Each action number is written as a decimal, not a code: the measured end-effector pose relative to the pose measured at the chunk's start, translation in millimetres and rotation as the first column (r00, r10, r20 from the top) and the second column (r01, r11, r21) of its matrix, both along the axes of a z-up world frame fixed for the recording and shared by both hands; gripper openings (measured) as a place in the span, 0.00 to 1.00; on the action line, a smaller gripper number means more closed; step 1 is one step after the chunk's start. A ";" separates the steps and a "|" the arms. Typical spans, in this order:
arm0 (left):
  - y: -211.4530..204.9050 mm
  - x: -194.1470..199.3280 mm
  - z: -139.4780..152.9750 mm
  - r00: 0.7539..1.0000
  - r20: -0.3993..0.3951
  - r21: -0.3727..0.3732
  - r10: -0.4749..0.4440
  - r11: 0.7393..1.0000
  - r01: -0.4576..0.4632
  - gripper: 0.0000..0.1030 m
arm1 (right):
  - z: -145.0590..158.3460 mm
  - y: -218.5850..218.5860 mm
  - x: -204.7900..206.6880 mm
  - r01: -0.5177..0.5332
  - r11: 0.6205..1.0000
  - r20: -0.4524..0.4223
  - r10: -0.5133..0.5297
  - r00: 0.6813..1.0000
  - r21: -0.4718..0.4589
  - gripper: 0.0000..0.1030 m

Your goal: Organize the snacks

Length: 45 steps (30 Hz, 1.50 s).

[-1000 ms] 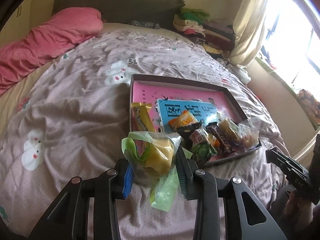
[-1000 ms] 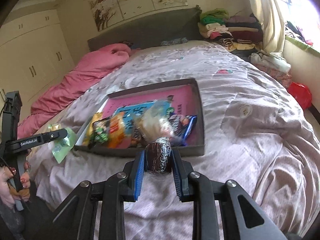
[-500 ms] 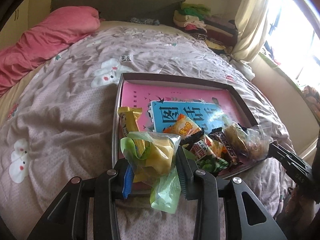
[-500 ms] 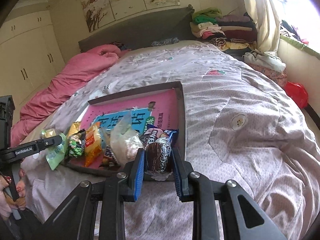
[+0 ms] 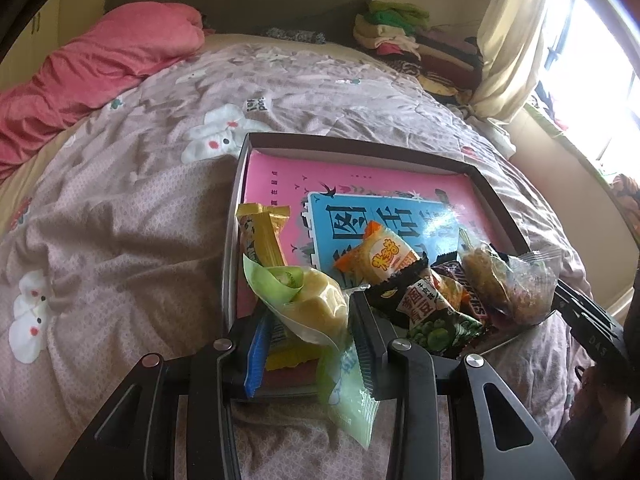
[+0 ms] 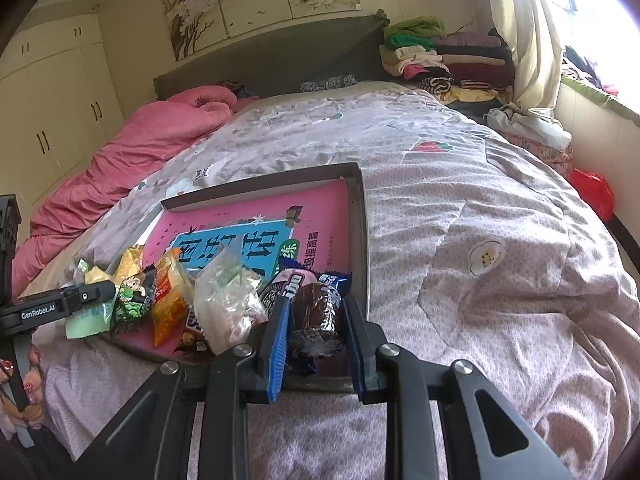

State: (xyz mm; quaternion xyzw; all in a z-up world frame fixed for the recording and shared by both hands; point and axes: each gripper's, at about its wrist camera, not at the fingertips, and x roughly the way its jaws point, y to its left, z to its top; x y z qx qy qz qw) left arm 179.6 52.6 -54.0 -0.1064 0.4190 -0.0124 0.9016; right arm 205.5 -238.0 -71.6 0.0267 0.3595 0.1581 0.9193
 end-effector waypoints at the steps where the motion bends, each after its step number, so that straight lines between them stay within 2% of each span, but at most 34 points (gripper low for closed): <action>1: -0.1 0.1 0.3 1.000 0.001 0.001 0.000 1.000 0.000 0.38 | -0.3 -1.2 -1.2 -0.001 1.000 0.001 0.001 1.000 0.005 0.26; 9: 1.5 0.5 -1.7 1.000 -0.008 -0.010 0.002 1.000 -0.003 0.38 | -0.9 -6.8 -0.9 0.009 0.999 -0.001 -0.009 1.000 0.034 0.26; 16: 2.1 0.3 -2.3 1.000 -0.013 -0.014 0.004 1.000 -0.004 0.39 | 1.9 -13.4 -4.1 0.017 0.998 0.003 -0.017 1.000 0.066 0.30; 20: 3.5 0.2 -3.3 1.000 -0.024 -0.015 0.008 1.000 -0.008 0.43 | 4.3 -13.9 -6.8 0.018 0.998 0.011 -0.018 1.000 0.064 0.34; 25: 5.1 -1.9 -1.5 1.000 -0.022 -0.019 0.011 1.000 -0.011 0.55 | 6.8 -16.3 -10.0 0.023 0.997 0.013 -0.024 1.000 0.077 0.37; 34: 9.6 -13.1 16.0 1.000 0.009 -0.016 0.026 1.000 -0.026 0.65 | 18.4 -20.3 -21.4 0.028 0.995 0.057 -0.033 0.998 0.093 0.45; 36: 11.0 -18.0 20.8 0.999 0.016 -0.012 0.030 0.999 -0.029 0.71 | 21.7 -20.0 -25.3 0.031 0.996 0.069 -0.038 0.997 0.087 0.49; 41: 13.6 -30.9 30.8 0.999 0.021 0.011 0.031 0.999 -0.031 0.74 | 33.3 -12.9 -45.3 0.016 0.997 0.103 -0.024 0.994 0.077 0.60; 45: 13.5 -44.6 35.8 0.998 0.028 0.021 0.047 0.999 -0.048 0.76 | 37.5 -2.1 -58.8 -0.008 0.997 0.098 0.001 0.995 0.074 0.64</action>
